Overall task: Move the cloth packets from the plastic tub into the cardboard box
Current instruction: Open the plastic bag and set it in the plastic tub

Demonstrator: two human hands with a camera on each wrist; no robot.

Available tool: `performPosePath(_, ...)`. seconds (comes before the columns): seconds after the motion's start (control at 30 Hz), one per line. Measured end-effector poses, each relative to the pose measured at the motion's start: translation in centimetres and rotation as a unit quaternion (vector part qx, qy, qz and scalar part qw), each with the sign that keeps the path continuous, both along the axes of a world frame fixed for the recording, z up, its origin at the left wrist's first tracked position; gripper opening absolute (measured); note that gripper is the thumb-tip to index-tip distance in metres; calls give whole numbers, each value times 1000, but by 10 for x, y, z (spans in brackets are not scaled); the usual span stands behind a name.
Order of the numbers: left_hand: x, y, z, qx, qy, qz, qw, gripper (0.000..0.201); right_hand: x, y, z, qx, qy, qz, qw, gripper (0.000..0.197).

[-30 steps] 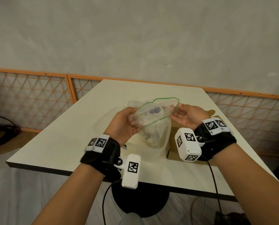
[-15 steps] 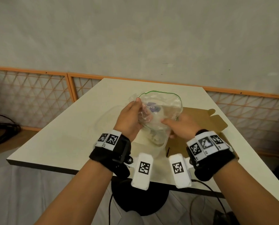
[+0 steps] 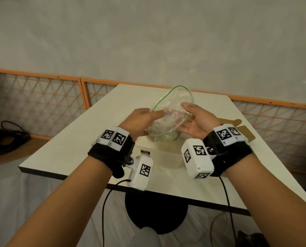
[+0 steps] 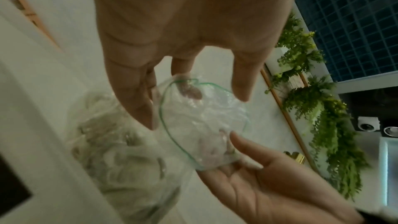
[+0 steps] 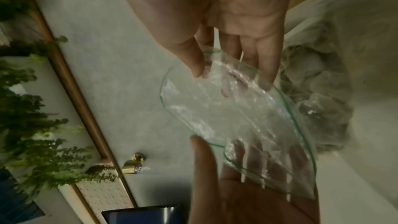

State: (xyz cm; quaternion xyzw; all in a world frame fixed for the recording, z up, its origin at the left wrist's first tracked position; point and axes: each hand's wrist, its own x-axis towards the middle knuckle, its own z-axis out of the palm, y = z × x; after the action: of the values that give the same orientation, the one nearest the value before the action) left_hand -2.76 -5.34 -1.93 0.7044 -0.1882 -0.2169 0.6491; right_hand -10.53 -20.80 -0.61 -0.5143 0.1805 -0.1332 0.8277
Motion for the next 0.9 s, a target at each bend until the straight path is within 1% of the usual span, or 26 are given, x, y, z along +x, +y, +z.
performPosePath(0.03,1,-2,-3,-7,-2,15,1000,32,2,2,-1,-7,3,5,1000,4)
performPosePath(0.07,3,-3,-7,-29,6,38,999,28,3,1,-2,-7,6,7,1000,7)
performPosePath(0.13,10,1,-11,-96,83,64,990,16,2,-4,-6,8,19,0,1000,14)
performPosePath(0.2,15,7,-13,-187,200,40,961,13,0,-9,-12,33,43,-4,999,17)
performPosePath(0.23,15,9,-14,-220,240,26,945,14,-1,-10,-14,46,59,-3,997,16)
performPosePath(0.27,14,9,-15,-239,260,11,935,15,-1,-10,-14,55,74,-5,996,14)
performPosePath(0.33,7,8,-15,-238,266,-10,934,22,2,-13,-13,64,101,-19,993,15)
performPosePath(0.4,3,8,-14,-218,252,-34,942,28,4,-12,-9,44,135,-33,989,18)
performPosePath(0.47,-1,9,-10,-200,249,-61,946,28,7,-11,-6,18,151,-39,988,28)
performPosePath(0.53,-5,4,-7,-140,194,-75,968,24,6,-3,-3,-6,159,-38,987,34)
performPosePath(0.6,-5,-4,-8,-81,121,-57,988,25,7,1,-6,12,138,-48,989,38)
performPosePath(0.63,-3,-8,-9,-71,106,-36,991,28,6,5,-6,22,118,-45,992,34)
performPosePath(0.7,1,-11,-11,-94,118,11,988,31,3,9,-1,58,83,-23,995,19)
performPosePath(0.73,5,-10,-13,-117,141,32,983,31,1,9,0,64,64,-20,996,17)
performPosePath(0.77,8,-9,-15,-147,168,44,974,32,-1,8,-1,35,59,-30,997,17)
performPosePath(0.83,9,-9,-18,-215,223,44,950,38,-6,9,-10,-89,84,-37,992,20)
performPosePath(0.87,9,-9,-20,-236,241,33,941,43,-8,13,-17,-153,101,-28,983,24)
performPosePath(0.9,7,-9,-20,-244,249,12,937,47,-8,15,-23,-189,107,-21,976,25)
